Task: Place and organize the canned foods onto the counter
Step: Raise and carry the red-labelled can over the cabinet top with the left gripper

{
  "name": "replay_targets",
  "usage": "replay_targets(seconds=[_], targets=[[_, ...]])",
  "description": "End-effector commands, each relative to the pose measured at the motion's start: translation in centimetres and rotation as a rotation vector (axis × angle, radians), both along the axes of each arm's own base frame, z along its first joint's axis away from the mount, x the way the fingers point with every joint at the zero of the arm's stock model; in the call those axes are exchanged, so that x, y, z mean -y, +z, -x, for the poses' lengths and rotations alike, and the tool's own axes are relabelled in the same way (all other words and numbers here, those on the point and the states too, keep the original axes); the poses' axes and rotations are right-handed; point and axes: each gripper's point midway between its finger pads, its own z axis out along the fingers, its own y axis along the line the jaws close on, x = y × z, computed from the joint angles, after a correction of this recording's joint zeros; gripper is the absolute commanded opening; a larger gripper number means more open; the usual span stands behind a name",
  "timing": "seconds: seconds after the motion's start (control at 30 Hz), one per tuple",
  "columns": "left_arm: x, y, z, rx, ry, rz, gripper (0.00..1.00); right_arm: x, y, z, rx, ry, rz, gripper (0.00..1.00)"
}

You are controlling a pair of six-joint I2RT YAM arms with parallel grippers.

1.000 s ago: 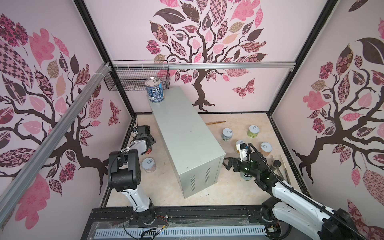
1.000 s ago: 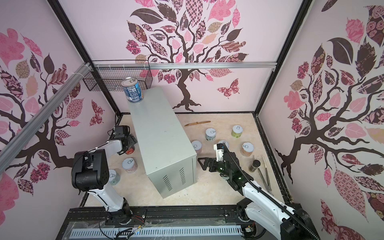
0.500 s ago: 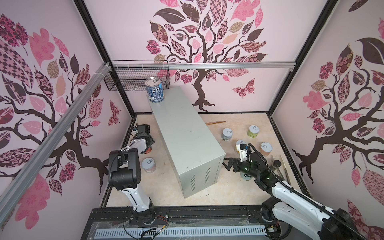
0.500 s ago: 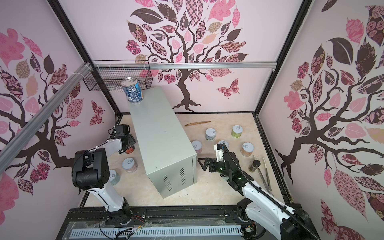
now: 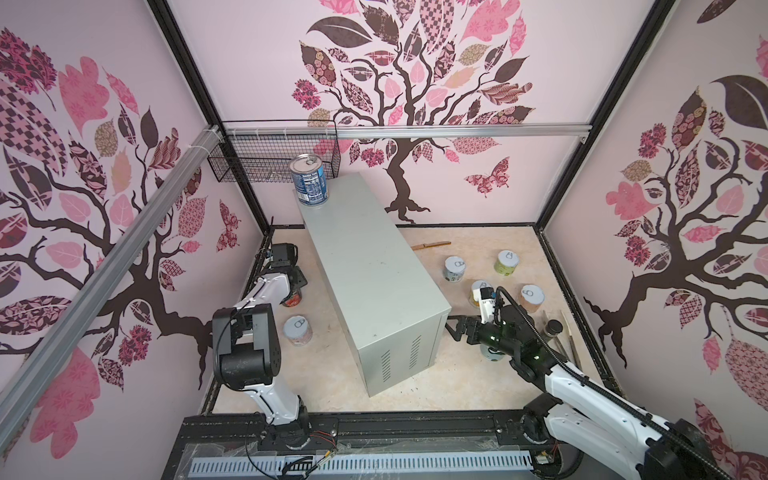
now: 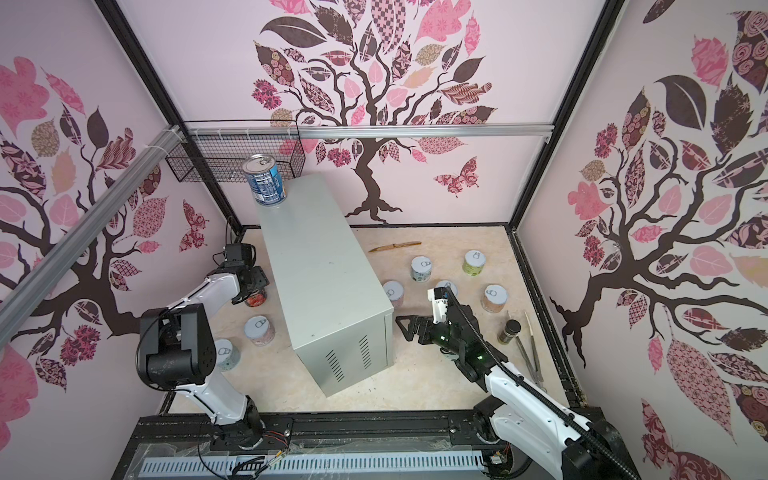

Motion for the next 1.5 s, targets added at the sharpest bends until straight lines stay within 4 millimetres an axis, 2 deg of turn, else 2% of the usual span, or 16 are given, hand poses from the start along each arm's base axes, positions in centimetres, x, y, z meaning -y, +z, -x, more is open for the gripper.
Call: replay_targets(seconds=[0.0,0.1,0.3,0.53,0.7,0.87,1.0,1.13,1.3,1.37,1.47], targets=[[-0.5,8.7,-1.4,0.171,-0.017,-0.060,0.60,-0.3,1.3,0.1,0.037,0.022,-0.004,1.00],[-0.4,11.2,-0.5,0.171,-0.032,-0.072,0.60,-0.3,1.3,0.1,0.038,0.022,0.002,1.00],[0.4,17.5,1.8,0.224,-0.089,-0.090,0.61,-0.3,1.1,-0.1,0.029,0.024,0.030,1.00],[2.6,24.0,4.5,0.310,-0.165,-0.035,0.60,0.0,1.3,-0.6,0.022,0.006,0.060,1.00],[4.9,27.7,6.4,0.402,-0.235,0.030,0.60,0.3,2.5,-0.5,0.027,-0.007,0.068,1.00],[6.9,30.4,8.6,0.468,-0.301,0.040,0.60,1.0,3.6,-0.3,0.039,-0.022,0.108,1.00],[9.9,32.7,9.4,0.502,-0.393,0.050,0.60,1.5,4.6,-0.1,0.049,-0.031,0.137,1.00],[14.3,34.9,10.0,0.502,-0.524,-0.005,0.60,1.9,5.4,0.1,0.055,-0.040,0.151,1.00],[18.8,38.0,11.0,0.535,-0.662,-0.038,0.60,2.3,5.8,0.4,0.055,-0.050,0.161,1.00],[20.2,39.0,11.4,0.543,-0.711,-0.045,0.59,2.4,5.7,0.5,0.052,-0.051,0.167,1.00],[21.2,40.2,11.5,0.552,-0.742,-0.065,0.59,2.4,5.3,0.5,0.044,-0.051,0.175,1.00]])
